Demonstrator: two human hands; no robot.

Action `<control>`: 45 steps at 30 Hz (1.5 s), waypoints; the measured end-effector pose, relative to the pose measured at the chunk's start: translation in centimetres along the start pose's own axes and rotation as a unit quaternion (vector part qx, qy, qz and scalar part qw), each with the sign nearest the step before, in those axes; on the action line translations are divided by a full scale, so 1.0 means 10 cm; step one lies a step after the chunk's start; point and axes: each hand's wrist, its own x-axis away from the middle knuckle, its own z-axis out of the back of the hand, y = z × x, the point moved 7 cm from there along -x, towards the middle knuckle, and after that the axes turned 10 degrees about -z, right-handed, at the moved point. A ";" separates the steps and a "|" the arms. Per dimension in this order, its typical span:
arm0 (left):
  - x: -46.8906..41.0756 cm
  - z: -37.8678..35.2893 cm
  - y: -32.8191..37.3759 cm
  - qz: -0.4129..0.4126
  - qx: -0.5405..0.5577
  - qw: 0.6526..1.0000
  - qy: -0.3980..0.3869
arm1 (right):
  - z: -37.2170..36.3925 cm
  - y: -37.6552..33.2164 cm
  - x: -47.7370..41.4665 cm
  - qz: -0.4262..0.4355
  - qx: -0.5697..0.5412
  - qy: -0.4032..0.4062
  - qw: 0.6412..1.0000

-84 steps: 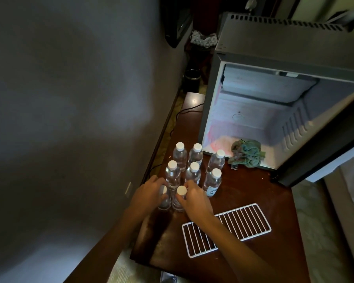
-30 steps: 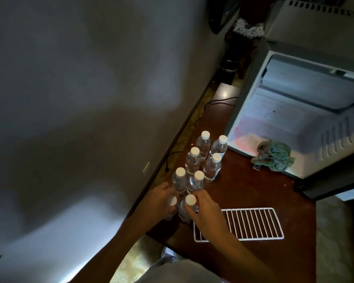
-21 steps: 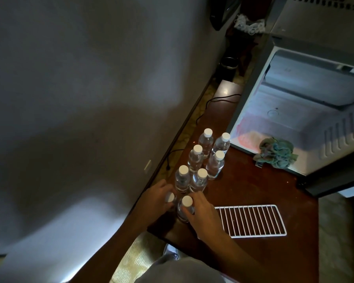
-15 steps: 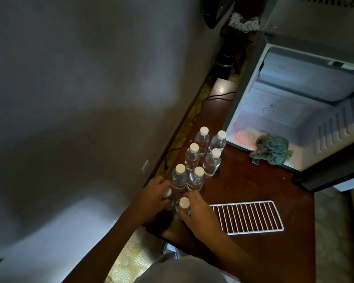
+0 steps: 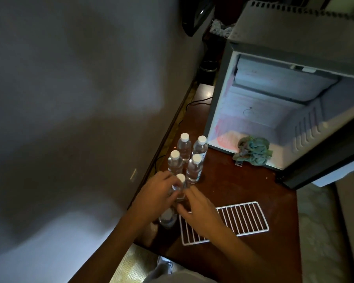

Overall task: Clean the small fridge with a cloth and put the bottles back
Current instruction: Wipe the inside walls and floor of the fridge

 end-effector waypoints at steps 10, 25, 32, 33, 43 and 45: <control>-1.36 -1.14 0.75 -0.022 0.017 1.000 -0.006 | 1.32 1.65 -0.43 -0.149 0.070 0.139 0.976; -2.38 -2.59 -0.53 0.231 -0.028 0.973 0.004 | 1.52 3.19 -1.87 -0.178 0.303 0.005 0.936; -2.45 -2.63 -0.72 0.222 -0.047 0.973 0.044 | 1.66 3.29 -1.99 -0.177 0.195 0.012 0.965; -2.44 -2.62 -0.73 0.223 -0.044 0.973 0.051 | 1.70 3.29 -2.00 -0.174 0.169 0.011 0.970; -2.44 -2.57 -0.81 0.213 -0.030 0.973 0.084 | 2.08 3.07 -2.69 -0.191 -0.401 0.263 0.856; -2.45 -2.57 -0.80 0.214 -0.026 0.972 0.092 | 1.95 3.06 -3.00 -0.181 -0.459 0.287 0.821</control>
